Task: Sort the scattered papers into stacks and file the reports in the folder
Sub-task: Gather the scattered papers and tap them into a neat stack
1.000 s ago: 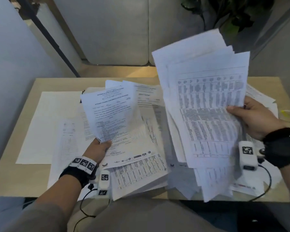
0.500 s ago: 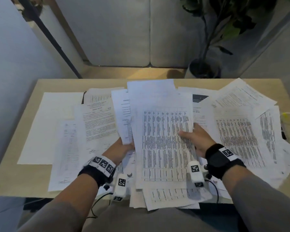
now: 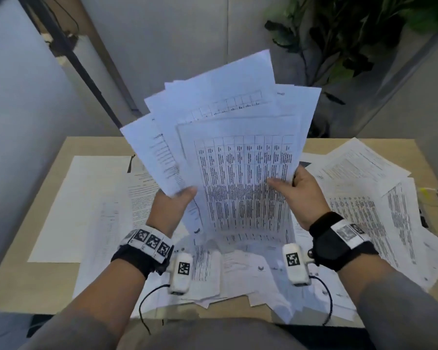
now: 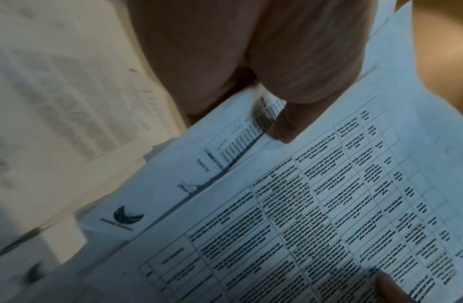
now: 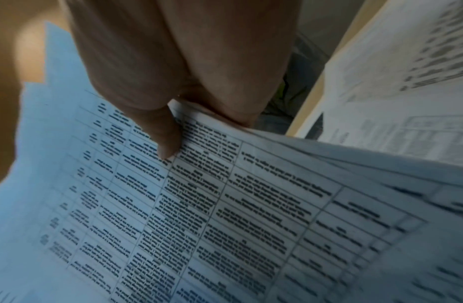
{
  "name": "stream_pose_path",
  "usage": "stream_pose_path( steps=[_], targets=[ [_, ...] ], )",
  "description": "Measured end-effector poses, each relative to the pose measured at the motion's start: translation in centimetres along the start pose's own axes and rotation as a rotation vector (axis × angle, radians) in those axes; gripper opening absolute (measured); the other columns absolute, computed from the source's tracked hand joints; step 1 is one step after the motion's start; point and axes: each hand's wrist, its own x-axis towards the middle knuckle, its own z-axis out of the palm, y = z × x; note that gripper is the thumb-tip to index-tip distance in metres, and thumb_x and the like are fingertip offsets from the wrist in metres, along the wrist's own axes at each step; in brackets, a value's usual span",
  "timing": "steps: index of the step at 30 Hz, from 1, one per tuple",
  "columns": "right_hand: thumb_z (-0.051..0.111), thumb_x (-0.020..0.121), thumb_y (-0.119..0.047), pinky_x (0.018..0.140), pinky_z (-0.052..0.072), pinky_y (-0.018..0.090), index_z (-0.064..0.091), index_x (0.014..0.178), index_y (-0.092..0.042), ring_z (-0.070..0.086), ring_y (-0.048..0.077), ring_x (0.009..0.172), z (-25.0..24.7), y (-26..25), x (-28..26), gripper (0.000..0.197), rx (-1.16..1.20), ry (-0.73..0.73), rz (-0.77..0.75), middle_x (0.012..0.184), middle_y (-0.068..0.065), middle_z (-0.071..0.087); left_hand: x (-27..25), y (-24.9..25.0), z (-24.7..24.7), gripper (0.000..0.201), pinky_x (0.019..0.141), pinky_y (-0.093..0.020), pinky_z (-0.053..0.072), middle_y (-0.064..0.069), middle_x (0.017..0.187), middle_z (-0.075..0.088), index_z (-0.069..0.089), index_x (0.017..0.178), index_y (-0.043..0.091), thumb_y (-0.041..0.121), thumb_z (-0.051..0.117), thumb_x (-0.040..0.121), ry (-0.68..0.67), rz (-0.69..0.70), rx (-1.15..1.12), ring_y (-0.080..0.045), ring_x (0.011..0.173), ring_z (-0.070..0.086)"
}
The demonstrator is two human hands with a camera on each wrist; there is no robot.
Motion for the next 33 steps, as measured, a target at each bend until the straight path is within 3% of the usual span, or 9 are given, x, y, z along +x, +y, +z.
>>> stream_pose_path(
  steps=[6,13,18,19,20,21,24,28,33],
  targets=[
    [0.063,0.098,0.005,0.103,0.054,0.026,0.061,0.132,-0.011,0.069,0.011,0.119,0.0,-2.0,-0.3,0.037,0.047,-0.032,-0.119,0.127,-0.003,0.073,0.4,2.9,-1.5,0.07,0.106,-0.046,0.053,0.001,0.122,0.076,0.064,0.137,0.016,0.039,0.088,0.076,-0.034,0.024,0.0,-0.016,0.115,0.071],
    [0.062,0.102,-0.006,0.1,0.05,0.013,0.054,0.142,-0.018,0.062,-0.01,0.117,0.3,1.5,-1.7,0.043,-0.108,-0.101,-0.063,0.132,-0.012,0.067,-1.3,0.9,-0.9,0.011,0.098,-0.045,0.057,0.002,0.101,0.081,0.08,0.099,0.014,0.023,0.077,0.093,-0.123,0.049,0.28,-0.013,0.101,0.075],
    [0.062,0.102,-0.007,0.1,0.049,0.02,0.058,0.135,-0.022,0.063,-0.011,0.109,1.5,1.4,-1.9,0.036,-0.1,-0.011,-0.016,0.122,-0.019,0.067,-1.5,1.6,1.3,0.058,0.047,-0.029,0.029,0.003,0.029,0.036,0.048,0.047,0.009,0.029,0.068,0.099,-0.041,-0.091,0.299,-0.015,0.026,0.033],
    [0.062,0.102,-0.008,0.102,0.048,0.022,0.059,0.135,-0.022,0.063,-0.007,0.112,1.6,1.0,-1.9,0.035,-0.092,0.012,-0.042,0.122,-0.019,0.068,-1.6,1.9,1.5,0.045,0.049,-0.025,0.027,0.007,0.03,0.032,0.045,0.092,-0.006,0.033,0.067,0.099,-0.026,-0.048,0.286,-0.012,0.028,0.028],
    [0.063,0.102,-0.009,0.103,0.048,0.023,0.06,0.136,-0.022,0.063,-0.005,0.115,1.6,0.5,-1.9,0.036,-0.066,0.025,-0.072,0.125,-0.018,0.069,-1.5,2.4,1.8,0.051,0.048,-0.025,0.034,0.006,0.036,0.041,0.031,0.064,0.023,0.037,0.066,0.099,-0.003,0.004,0.282,-0.013,0.034,0.036],
    [0.064,0.102,-0.01,0.103,0.049,0.023,0.059,0.137,-0.022,0.064,-0.003,0.118,1.6,0.1,-1.8,0.037,-0.031,0.028,-0.1,0.127,-0.016,0.07,-1.5,2.6,1.9,0.043,0.053,-0.027,0.048,-0.004,0.052,0.06,0.062,0.08,0.004,0.042,0.066,0.098,0.007,0.083,0.258,-0.021,0.047,0.055],
    [0.065,0.101,-0.013,0.104,0.051,0.023,0.058,0.135,-0.027,0.063,-0.001,0.122,1.5,-0.7,-1.5,0.037,-0.006,0.017,-0.147,0.132,-0.014,0.069,-1.1,2.4,1.4,0.061,0.094,-0.037,0.06,-0.026,0.114,0.07,0.048,0.139,0.033,0.061,0.069,0.089,0.079,0.167,0.214,-0.03,0.098,0.073],
    [0.066,0.1,-0.009,0.108,0.051,0.032,0.051,0.139,-0.029,0.063,-0.007,0.115,2.0,0.6,-0.8,0.046,-0.074,-0.02,-0.101,0.132,-0.009,0.067,-0.6,0.9,0.9,0.064,0.097,-0.055,0.057,-0.028,0.107,0.068,0.055,0.118,0.029,0.072,0.076,0.075,0.118,0.093,0.246,-0.029,0.101,0.07],
    [0.069,0.097,-0.012,0.113,0.045,0.038,0.048,0.131,-0.039,0.059,0.007,0.128,2.9,1.2,0.0,0.048,-0.082,0.038,-0.136,0.133,-0.01,0.065,0.5,1.4,1.8,0.102,0.112,-0.043,0.048,-0.001,0.158,0.043,0.021,0.156,0.031,0.045,0.087,0.079,0.115,0.102,0.155,-0.015,0.137,0.054]
  ],
)
